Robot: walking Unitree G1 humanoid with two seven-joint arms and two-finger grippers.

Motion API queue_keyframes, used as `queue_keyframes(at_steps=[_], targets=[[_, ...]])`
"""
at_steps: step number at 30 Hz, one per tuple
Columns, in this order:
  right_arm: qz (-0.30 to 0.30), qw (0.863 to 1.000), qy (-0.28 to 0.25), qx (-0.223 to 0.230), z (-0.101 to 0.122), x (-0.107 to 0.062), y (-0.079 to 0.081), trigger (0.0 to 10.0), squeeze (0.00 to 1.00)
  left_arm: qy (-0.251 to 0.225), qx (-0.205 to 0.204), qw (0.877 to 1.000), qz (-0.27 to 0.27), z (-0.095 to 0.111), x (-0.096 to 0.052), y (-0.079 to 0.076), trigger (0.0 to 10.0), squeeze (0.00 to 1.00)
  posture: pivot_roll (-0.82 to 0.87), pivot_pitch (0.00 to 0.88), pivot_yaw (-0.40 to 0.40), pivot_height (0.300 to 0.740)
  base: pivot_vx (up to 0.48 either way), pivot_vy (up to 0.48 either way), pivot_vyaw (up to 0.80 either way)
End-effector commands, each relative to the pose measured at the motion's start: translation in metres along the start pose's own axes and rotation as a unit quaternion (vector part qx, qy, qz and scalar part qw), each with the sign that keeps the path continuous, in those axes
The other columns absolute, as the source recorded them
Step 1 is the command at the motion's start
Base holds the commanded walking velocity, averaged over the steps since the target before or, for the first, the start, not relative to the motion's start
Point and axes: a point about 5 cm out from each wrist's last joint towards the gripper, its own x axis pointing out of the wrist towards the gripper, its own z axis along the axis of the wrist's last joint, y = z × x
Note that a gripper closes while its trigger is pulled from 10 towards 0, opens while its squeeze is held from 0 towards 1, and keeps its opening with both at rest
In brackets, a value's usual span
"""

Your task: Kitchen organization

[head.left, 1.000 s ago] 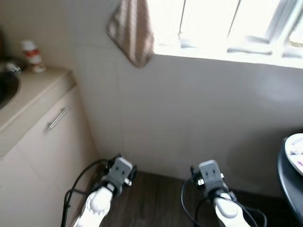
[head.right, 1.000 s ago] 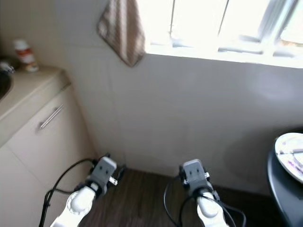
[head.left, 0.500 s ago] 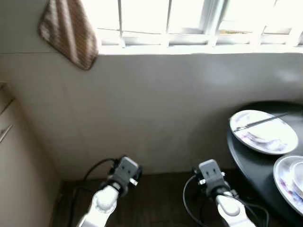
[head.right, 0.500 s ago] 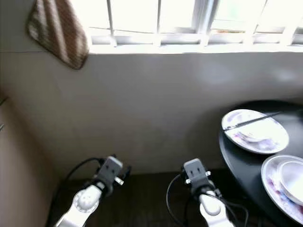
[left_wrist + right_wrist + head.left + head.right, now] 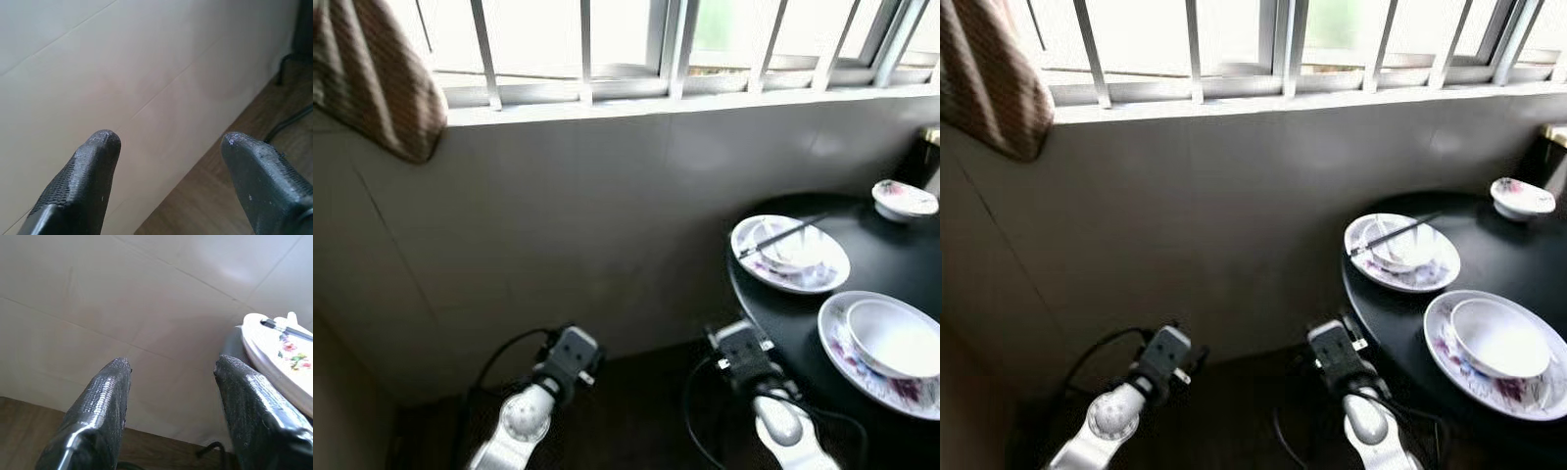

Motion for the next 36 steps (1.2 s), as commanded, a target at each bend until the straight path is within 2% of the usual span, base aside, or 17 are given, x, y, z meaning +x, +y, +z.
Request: queue_keyframes(at_steps=[1, 9, 13, 16, 17, 18, 22, 24, 26, 27, 32, 33, 35, 36], targets=[[0.0, 1.0, -0.003, -0.014, -0.001, -0.001, -0.002, 10.0, 0.0, -0.003, 0.004, 1.0, -0.007, 0.003, 0.002, -0.004, 10.0, 0.0, 0.03, 0.0, -0.007, 0.74, 0.0, 0.0, 0.0], [0.008, 0.999, -0.029, -0.025, 0.007, 0.001, 0.001, 10.0, 0.0, -0.005, 0.007, 1.0, 0.0, 0.003, 0.003, -0.002, 10.0, 0.0, 0.03, 0.0, -0.005, 0.74, 0.0, -0.452, 0.0], [-0.01, 0.997, -0.051, -0.053, 0.013, 0.001, -0.002, 10.0, 0.0, -0.009, 0.006, 1.0, 0.001, 0.004, 0.003, -0.001, 10.0, 0.0, 0.03, 0.0, -0.004, 0.74, 0.0, -0.48, 0.0], [-0.064, 0.985, -0.11, -0.116, 0.03, 0.002, -0.012, 10.0, 0.0, -0.02, -0.004, 1.0, 0.009, 0.006, 0.002, 0.0, 10.0, 0.0, 0.03, 0.0, -0.004, 0.74, 0.0, 0.0, 0.0], [-0.098, 0.973, -0.147, -0.147, 0.041, 0.001, -0.017, 10.0, 0.0, -0.024, -0.008, 1.0, 0.01, 0.007, 0.002, 0.001, 10.0, 0.0, 0.03, 0.0, -0.004, 0.74, 0.0, 0.0, 0.0], [-0.108, 0.968, -0.163, -0.155, 0.045, 0.001, -0.019, 10.0, 0.0, -0.023, -0.008, 1.0, 0.01, 0.007, 0.001, 0.001, 10.0, 0.0, 0.04, 0.0, -0.005, 0.74, 0.0, 0.0, 0.0], [-0.088, 0.966, -0.212, -0.116, 0.056, -0.004, -0.015, 10.0, 0.0, -0.022, -0.008, 1.0, 0.009, 0.006, 0.002, 0.001, 10.0, 0.0, 0.04, 0.0, -0.006, 0.74, 0.0, 0.0, 0.0], [-0.094, 0.963, -0.222, -0.121, 0.059, -0.005, -0.015, 10.0, 0.0, -0.022, -0.009, 1.0, 0.008, 0.006, 0.002, 0.0, 10.0, 0.0, 0.04, 0.0, -0.007, 0.74, 0.0, 0.0, 0.0], [-0.133, 0.962, -0.19, -0.146, 0.051, -0.004, -0.022, 10.0, 0.0, -0.023, -0.011, 1.0, 0.008, 0.006, 0.002, 0.0, 10.0, 0.0, 0.04, 0.0, -0.01, 0.74, 0.0, 0.0, 0.0], [-0.149, 0.966, -0.163, -0.136, 0.045, -0.002, -0.026, 10.0, 0.0, -0.023, -0.012, 1.0, 0.008, 0.006, 0.002, 0.0, 10.0, 0.0, 0.04, 0.0, -0.01, 0.74, 0.0, 0.0, 0.0], [-0.165, 0.973, -0.13, -0.095, 0.037, -0.001, -0.03, 10.0, 0.0, -0.023, -0.015, 1.0, 0.007, 0.006, 0.003, -0.001, 10.0, 0.0, 0.04, 0.0, -0.012, 0.74, 0.0, 0.0, 0.0], [-0.164, 0.982, -0.082, -0.051, 0.03, 0.002, -0.031, 10.0, 0.0, -0.023, -0.017, 1.0, 0.006, 0.006, 0.003, -0.001, 10.0, 0.0, 0.03, 0.0, -0.011, 0.74, 0.0, 0.0, 0.0], [-0.163, 0.984, -0.064, -0.037, 0.027, 0.004, -0.031, 10.0, 0.0, -0.023, -0.017, 1.0, 0.006, 0.006, 0.003, -0.001, 10.0, 0.0, 0.03, 0.0, -0.011, 0.74, 0.0, 0.0, 0.0], [-0.16, 0.987, -0.008, -0.016, 0.019, 0.007, -0.03, 10.0, 0.0, -0.022, -0.018, 1.0, 0.005, 0.006, 0.003, -0.001, 10.0, 0.0, 0.03, 0.0, -0.011, 0.74, 0.0, 0.0, 0.0]])
